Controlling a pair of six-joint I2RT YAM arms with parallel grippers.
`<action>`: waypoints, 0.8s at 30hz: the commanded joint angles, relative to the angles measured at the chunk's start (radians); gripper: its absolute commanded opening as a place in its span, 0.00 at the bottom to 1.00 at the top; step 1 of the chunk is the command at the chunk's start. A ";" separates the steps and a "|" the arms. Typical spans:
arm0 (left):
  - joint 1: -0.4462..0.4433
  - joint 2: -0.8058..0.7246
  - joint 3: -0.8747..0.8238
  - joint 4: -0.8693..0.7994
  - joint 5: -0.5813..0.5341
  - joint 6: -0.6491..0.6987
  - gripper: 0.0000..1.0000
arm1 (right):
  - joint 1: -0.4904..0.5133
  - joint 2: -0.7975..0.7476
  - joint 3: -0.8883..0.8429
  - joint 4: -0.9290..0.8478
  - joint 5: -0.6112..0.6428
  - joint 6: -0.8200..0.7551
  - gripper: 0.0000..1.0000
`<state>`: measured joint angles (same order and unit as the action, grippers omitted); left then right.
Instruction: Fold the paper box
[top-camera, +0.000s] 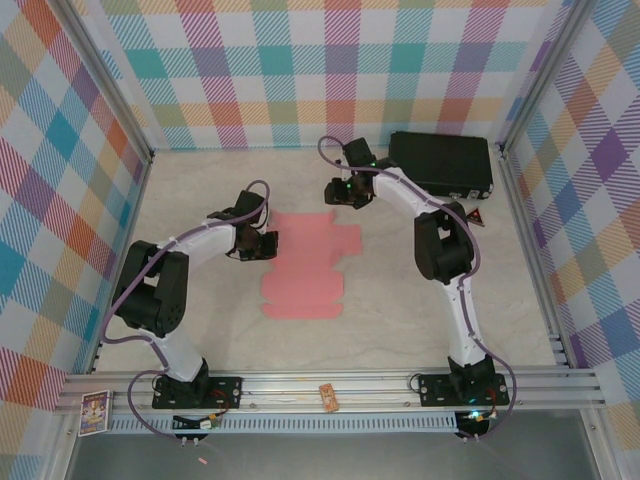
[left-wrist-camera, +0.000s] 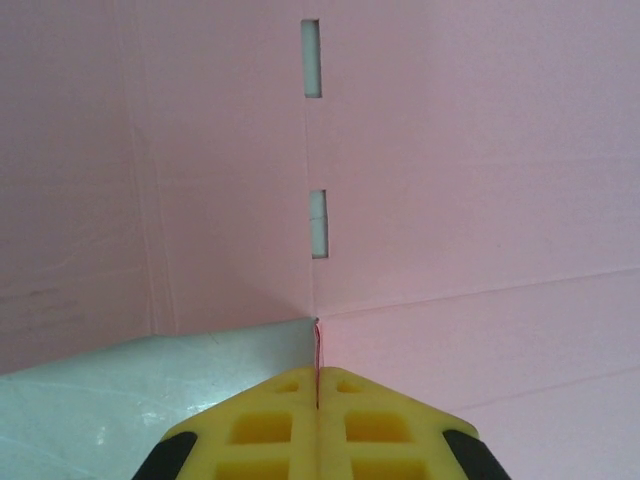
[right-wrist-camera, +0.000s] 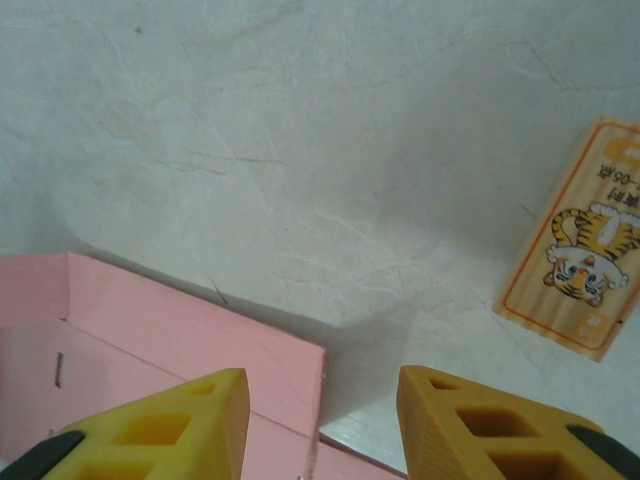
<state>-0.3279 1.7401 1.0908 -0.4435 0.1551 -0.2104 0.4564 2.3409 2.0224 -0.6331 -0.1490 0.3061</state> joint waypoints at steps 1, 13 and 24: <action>-0.016 0.016 0.027 -0.011 -0.058 0.080 0.00 | -0.015 -0.005 0.017 -0.079 0.001 -0.050 0.46; -0.019 0.045 0.046 0.096 -0.028 0.220 0.00 | -0.140 0.006 0.032 -0.166 -0.238 -0.215 0.54; -0.022 0.079 0.071 0.078 0.065 0.266 0.00 | -0.160 0.152 0.282 -0.336 -0.314 -0.341 0.53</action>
<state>-0.3389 1.8103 1.1534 -0.3561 0.1875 0.0235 0.2893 2.4432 2.2414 -0.8700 -0.4038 0.0296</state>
